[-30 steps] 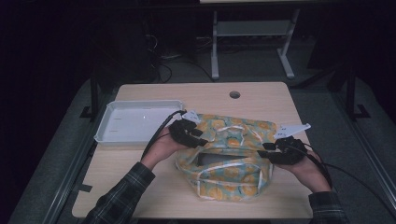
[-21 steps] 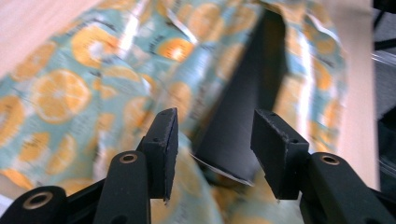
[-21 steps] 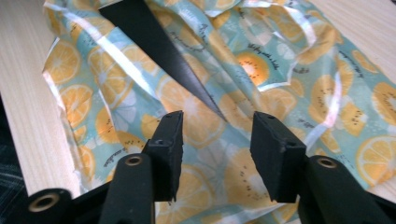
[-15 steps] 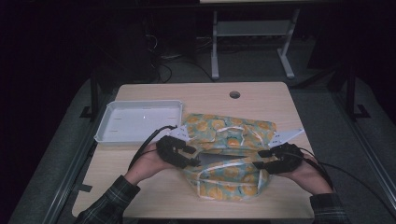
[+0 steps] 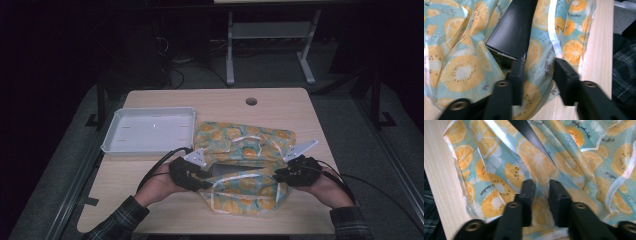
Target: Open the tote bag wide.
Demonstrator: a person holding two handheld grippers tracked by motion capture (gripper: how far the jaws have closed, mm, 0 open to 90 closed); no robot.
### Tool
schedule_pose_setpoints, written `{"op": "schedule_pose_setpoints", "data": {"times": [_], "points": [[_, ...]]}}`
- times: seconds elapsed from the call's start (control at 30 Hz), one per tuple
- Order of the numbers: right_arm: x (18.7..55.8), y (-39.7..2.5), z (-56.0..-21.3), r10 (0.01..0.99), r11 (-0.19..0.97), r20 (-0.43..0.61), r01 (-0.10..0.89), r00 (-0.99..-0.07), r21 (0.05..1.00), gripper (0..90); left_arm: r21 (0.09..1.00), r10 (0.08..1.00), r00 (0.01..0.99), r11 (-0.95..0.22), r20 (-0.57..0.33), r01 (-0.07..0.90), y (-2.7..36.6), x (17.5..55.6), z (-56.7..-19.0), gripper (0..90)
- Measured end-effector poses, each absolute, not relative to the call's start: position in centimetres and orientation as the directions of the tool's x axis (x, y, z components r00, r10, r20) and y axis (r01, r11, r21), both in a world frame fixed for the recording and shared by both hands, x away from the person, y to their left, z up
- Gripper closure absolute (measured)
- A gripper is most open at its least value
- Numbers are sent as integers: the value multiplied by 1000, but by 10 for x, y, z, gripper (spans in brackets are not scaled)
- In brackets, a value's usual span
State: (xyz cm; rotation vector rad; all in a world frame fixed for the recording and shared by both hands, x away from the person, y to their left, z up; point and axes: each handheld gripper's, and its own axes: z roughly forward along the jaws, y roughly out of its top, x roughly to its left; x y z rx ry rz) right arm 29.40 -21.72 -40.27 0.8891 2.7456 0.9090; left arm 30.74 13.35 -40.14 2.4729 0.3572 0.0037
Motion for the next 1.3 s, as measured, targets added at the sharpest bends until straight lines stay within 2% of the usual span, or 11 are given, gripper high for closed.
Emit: {"op": "schedule_pose_setpoints", "data": {"times": [0.13, 0.2, 0.43, 0.67, 1.3], "points": [[292, -217, -401, 559, 656, 64, 488, -827, 575, 889, 589, 242, 966, -770, -87, 246, 134, 307, -401, 852], [291, -217, -400, 556, 655, 69, 488, -828, 577, 893, 581, 238, 967, -776, -87, 244, 133, 306, -400, 889], [276, -219, -400, 547, 663, 73, 486, -834, 569, 893, 581, 218, 973, -783, -79, 223, 131, 303, -399, 894], [261, -220, -414, 543, 677, 98, 504, -834, 537, 893, 575, 211, 975, -790, -75, 215, 126, 300, -403, 894], [264, -209, -443, 523, 726, 103, 506, -846, 466, 891, 501, 217, 975, -839, -52, 214, 120, 308, -433, 892]]}}
